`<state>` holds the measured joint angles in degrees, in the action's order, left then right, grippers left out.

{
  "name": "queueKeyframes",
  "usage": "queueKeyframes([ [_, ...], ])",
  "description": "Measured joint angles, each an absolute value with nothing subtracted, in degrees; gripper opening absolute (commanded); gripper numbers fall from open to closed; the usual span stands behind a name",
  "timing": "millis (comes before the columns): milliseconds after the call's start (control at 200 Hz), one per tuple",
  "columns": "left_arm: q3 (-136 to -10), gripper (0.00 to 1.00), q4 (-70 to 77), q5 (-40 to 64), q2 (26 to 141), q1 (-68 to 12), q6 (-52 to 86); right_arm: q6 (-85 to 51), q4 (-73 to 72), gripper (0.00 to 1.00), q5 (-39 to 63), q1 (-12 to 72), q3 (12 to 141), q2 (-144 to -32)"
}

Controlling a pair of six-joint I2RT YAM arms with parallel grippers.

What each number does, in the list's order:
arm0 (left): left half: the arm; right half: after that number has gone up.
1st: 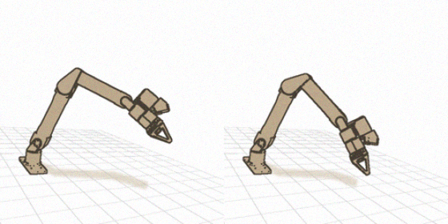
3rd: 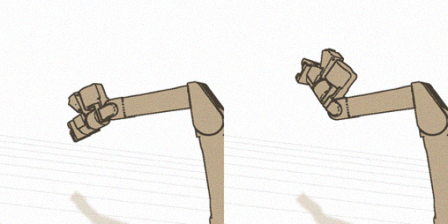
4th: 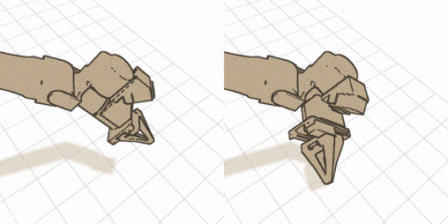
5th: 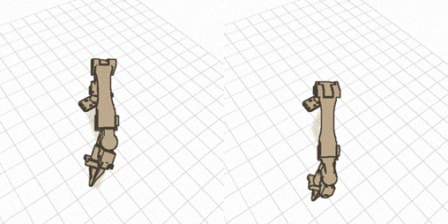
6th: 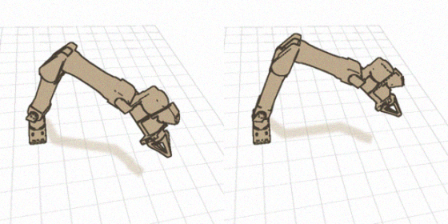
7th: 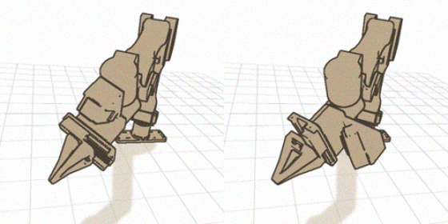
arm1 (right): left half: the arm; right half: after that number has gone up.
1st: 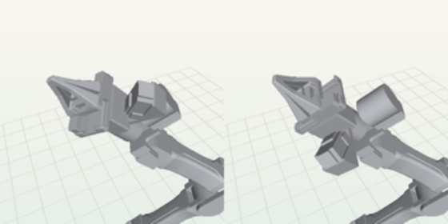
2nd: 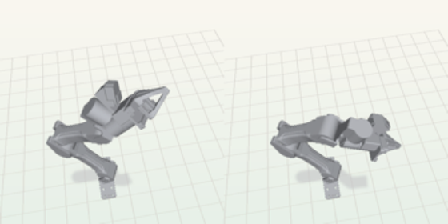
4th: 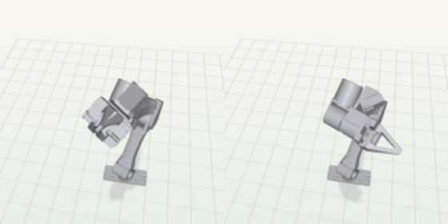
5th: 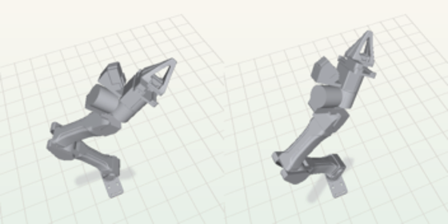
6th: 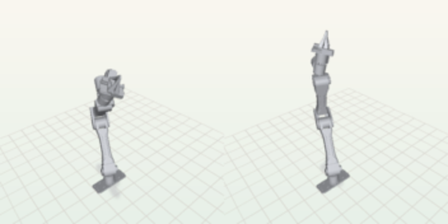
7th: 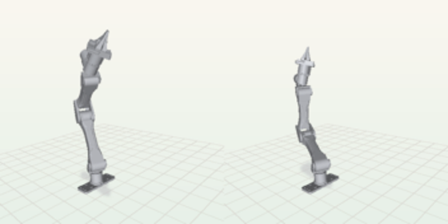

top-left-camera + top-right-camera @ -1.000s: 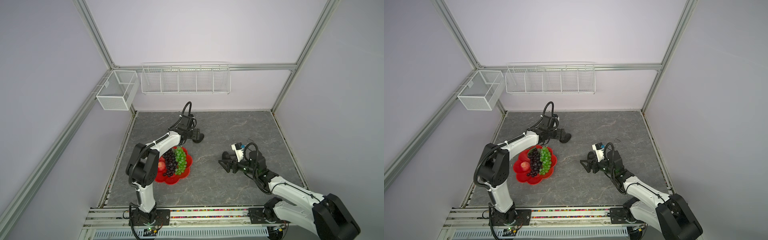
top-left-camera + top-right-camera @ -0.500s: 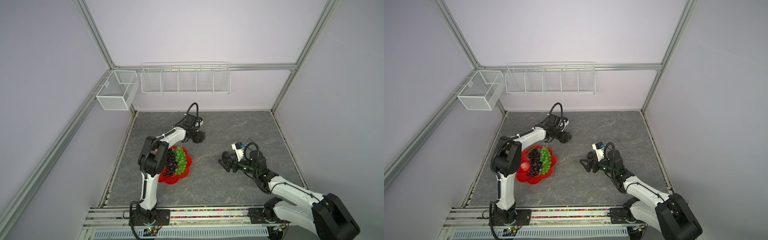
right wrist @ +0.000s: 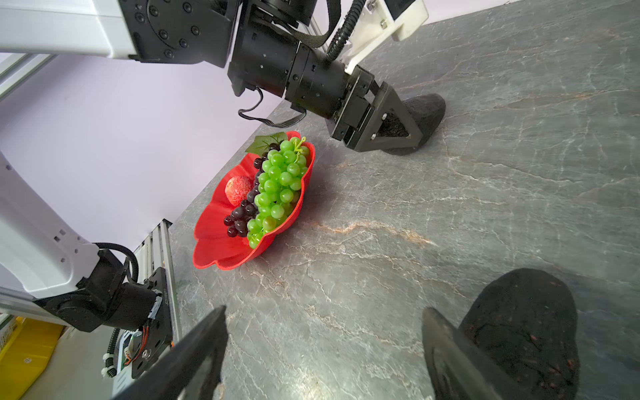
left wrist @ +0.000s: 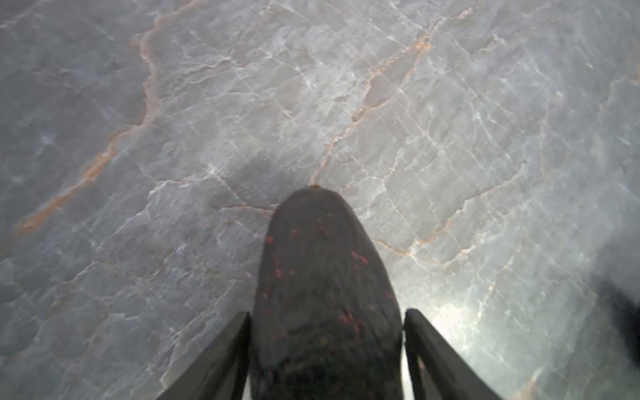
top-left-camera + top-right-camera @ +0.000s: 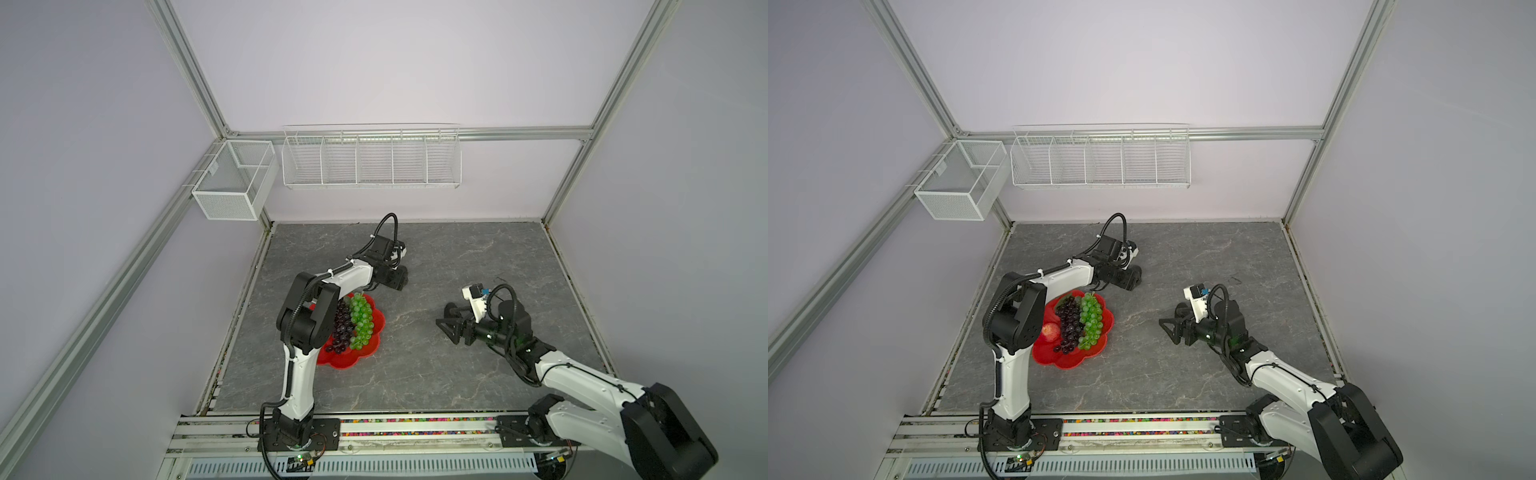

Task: Arrange fruit in a fruit bowl
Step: Pick up the fruit from the top-center of the table.

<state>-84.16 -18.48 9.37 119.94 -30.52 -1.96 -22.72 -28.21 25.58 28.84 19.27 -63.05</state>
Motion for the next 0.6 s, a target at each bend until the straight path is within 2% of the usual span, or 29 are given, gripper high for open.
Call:
queueKeyframes([
  [195, -82.56, 0.42, -14.55, 7.14, 119.77, -30.65, -0.62, -22.72, -28.18, 0.89, 25.58, 28.84, 19.27, -63.05],
  [390, -76.49, 0.4, -14.15, 6.87, 113.4, -30.96, 0.45, -22.72, -28.18, 0.89, 25.61, 28.84, 19.27, -63.05],
  [600, -66.52, 0.38, -13.72, 4.38, 95.7, -31.83, 5.52, -22.7, -28.16, 0.88, 26.02, 28.84, 19.27, -63.05],
])
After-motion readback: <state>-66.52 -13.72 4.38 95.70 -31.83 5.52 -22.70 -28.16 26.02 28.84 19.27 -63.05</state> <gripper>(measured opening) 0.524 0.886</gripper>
